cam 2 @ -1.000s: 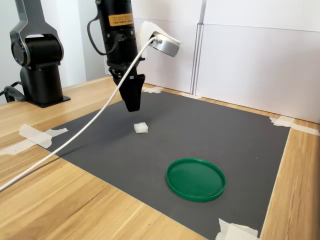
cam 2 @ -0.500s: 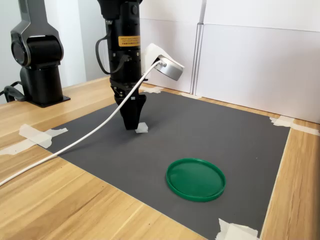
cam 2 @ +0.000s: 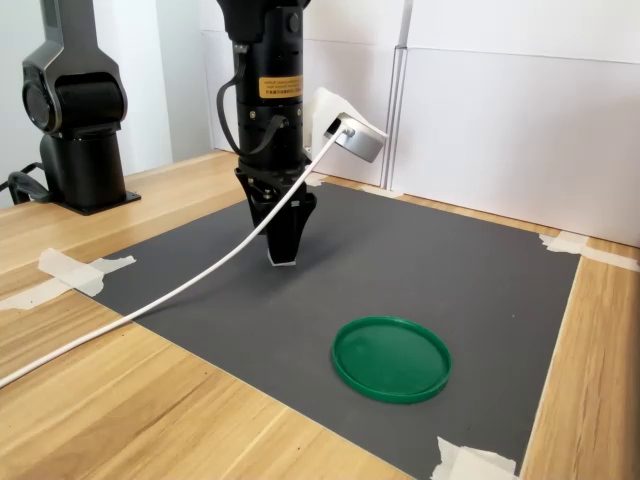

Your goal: Grasp a white terminal and put it in the green lid.

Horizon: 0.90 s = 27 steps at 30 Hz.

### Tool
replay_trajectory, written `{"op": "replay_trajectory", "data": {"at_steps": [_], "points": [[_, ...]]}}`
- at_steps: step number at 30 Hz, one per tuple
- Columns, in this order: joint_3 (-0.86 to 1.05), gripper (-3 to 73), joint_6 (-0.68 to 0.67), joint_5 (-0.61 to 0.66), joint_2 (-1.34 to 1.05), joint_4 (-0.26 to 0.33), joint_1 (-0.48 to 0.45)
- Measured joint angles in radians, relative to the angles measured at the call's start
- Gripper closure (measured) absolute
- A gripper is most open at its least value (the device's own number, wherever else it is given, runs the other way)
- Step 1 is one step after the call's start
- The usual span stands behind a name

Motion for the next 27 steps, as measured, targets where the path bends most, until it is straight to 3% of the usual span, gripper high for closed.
{"op": "replay_trajectory", "data": {"at_steps": [10,27], "points": [[0.008,3.0,-0.045,-0.016,0.0,0.005,0.0],[0.021,16.4,-0.036,-0.06,0.03,0.005,0.0]]}}
